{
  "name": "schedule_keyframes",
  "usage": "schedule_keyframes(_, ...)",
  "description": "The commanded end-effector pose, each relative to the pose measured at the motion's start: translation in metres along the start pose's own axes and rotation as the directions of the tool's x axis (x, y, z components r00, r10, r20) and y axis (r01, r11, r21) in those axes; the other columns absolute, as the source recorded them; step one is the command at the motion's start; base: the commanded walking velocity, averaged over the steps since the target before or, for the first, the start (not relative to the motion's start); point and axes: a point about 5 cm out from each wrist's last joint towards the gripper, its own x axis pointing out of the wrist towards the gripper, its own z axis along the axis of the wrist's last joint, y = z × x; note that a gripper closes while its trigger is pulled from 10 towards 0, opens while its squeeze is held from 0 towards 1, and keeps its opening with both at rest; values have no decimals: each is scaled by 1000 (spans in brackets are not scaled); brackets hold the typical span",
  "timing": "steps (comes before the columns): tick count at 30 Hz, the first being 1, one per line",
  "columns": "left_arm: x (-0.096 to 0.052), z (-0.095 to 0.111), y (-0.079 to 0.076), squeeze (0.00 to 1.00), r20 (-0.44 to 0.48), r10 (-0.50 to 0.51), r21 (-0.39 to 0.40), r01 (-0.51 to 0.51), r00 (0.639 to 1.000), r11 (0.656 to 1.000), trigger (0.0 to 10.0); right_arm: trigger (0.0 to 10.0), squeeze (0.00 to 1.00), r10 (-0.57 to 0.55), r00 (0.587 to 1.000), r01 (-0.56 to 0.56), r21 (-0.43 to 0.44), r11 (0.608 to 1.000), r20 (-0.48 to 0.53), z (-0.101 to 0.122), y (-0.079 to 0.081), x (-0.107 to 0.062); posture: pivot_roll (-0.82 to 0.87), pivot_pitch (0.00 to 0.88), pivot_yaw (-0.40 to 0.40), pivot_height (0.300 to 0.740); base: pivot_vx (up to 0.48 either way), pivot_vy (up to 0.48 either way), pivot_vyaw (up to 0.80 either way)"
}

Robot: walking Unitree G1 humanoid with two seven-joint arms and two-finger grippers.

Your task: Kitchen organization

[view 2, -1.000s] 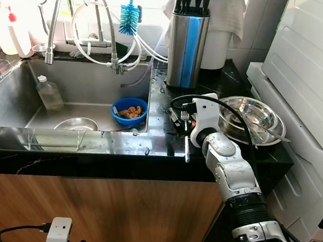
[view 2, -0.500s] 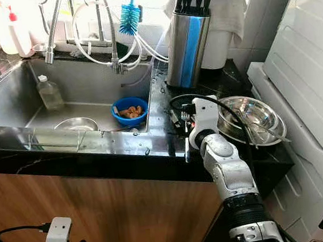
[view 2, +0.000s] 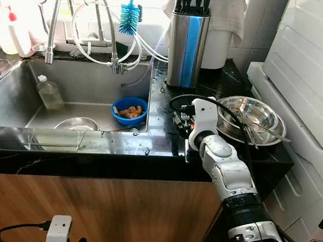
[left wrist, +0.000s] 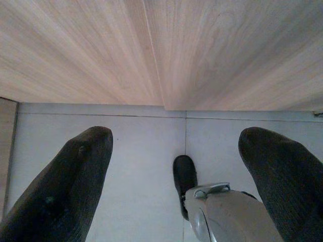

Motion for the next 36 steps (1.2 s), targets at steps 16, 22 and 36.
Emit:
schedule_keyframes(16, 1, 3, -2, 0, 0, -16, -9, 16, 1000, 1000, 10000, 10000, 0, -23, 997, 25, 24, 999, -80, -3, 4, 7, 169, 0, -143, 736, 0, 0, 0)
schedule_keyframes(22, 1, 1, -3, 0, -7, -24, -8, 24, 1000, 1000, 10000, 10000, 0, -51, 993, 54, 30, 998, -104, -3, 1, 8, 168, 0, -142, 736, 0, 0, 0)
schedule_keyframes(36, 1, 0, -7, 0, -18, -52, -3, 52, 999, 999, 10000, 10000, 0, -14, 989, 17, 20, 1000, -149, -8, 10, 9, 171, 0, -142, 736, 0, 0, 0)
